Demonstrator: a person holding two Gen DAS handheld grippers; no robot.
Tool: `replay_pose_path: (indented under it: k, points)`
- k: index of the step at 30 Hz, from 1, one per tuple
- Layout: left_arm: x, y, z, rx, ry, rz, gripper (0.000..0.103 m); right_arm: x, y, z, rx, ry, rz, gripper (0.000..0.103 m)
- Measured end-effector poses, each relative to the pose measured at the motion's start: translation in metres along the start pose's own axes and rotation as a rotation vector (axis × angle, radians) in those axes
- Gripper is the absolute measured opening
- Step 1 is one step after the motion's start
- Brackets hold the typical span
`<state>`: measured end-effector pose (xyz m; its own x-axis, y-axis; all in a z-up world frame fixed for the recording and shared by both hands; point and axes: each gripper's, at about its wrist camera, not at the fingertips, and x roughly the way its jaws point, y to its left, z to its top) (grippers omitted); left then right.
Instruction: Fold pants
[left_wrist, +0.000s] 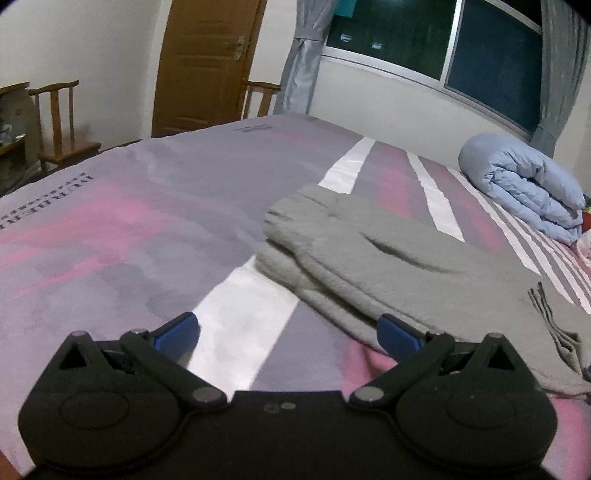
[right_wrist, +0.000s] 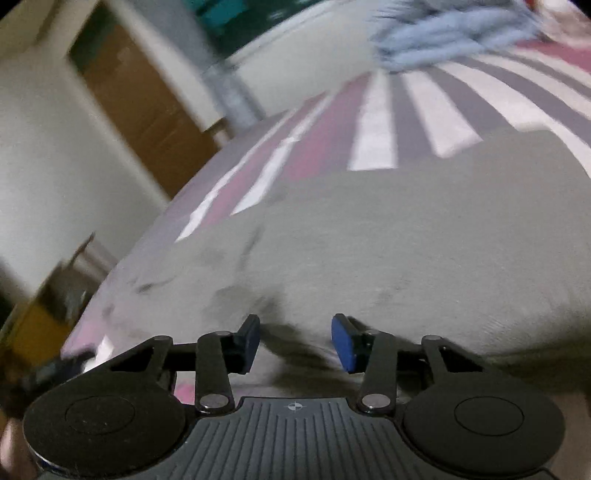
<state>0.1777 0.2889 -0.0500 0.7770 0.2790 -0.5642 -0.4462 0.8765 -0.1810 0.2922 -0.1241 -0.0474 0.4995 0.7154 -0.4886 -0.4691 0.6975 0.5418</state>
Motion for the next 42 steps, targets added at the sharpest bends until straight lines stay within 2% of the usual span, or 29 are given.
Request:
replay_pose_path:
  k: [2,5,7,8,9,10,14,17,18,20,22,25,28,31,37,39,42]
  points:
    - [0.004,-0.006,0.003,0.015,-0.005,0.009,0.097,-0.020,-0.013,0.007,0.002,-0.074,-0.067,0.045]
    - [0.013,-0.009,0.014,0.032,-0.017,0.057,0.097,-0.049,-0.041,0.018,0.023,-0.169,-0.261,0.045]
    - [0.021,-0.009,0.022,0.018,-0.006,0.058,0.097,-0.057,-0.058,0.022,0.028,-0.173,-0.406,0.045]
    - [0.028,-0.010,0.026,0.013,0.008,0.056,0.097,-0.054,-0.067,0.021,0.042,-0.142,-0.442,0.045]
    - [0.034,-0.011,0.028,0.012,0.028,0.054,0.097,-0.046,-0.078,0.018,0.062,-0.082,-0.450,0.045]
    - [0.040,-0.012,0.030,0.008,0.050,0.051,0.097,-0.041,-0.084,0.016,0.059,-0.062,-0.446,0.045]
    - [0.048,-0.017,0.032,0.035,0.058,0.056,0.097,-0.041,-0.082,0.039,0.039,-0.146,-0.427,0.045]
    - [0.052,-0.020,0.031,0.044,0.067,0.058,0.097,-0.025,-0.096,0.070,0.055,-0.170,-0.444,0.045]
    - [0.052,-0.020,0.031,0.047,0.069,0.060,0.097,-0.014,-0.104,0.078,0.053,-0.148,-0.465,0.045]
    - [0.053,-0.020,0.030,0.043,0.073,0.062,0.097,0.009,-0.121,0.085,0.095,-0.020,-0.465,0.045]
    - [0.052,-0.020,0.029,0.031,0.071,0.060,0.097,-0.008,-0.118,0.085,0.084,-0.080,-0.441,0.045]
    - [0.053,-0.020,0.028,0.026,0.073,0.051,0.097,-0.037,-0.107,0.068,0.045,-0.185,-0.403,0.045]
    - [0.051,-0.021,0.027,0.008,0.084,0.004,0.097,-0.061,-0.104,0.048,0.035,-0.230,-0.383,0.045]
    - [0.052,-0.018,0.025,-0.043,0.109,-0.060,0.095,-0.082,-0.103,0.026,0.054,-0.249,-0.400,0.045]
    - [0.057,-0.004,0.018,-0.194,0.123,-0.147,0.093,-0.116,-0.108,0.013,0.151,-0.297,-0.422,0.045]
    - [0.059,0.008,0.015,-0.294,0.117,-0.218,0.093,-0.125,-0.109,0.011,0.181,-0.324,-0.420,0.046]
    - [0.067,0.029,0.011,-0.457,0.112,-0.321,0.092,-0.128,-0.113,0.009,0.204,-0.333,-0.430,0.058]
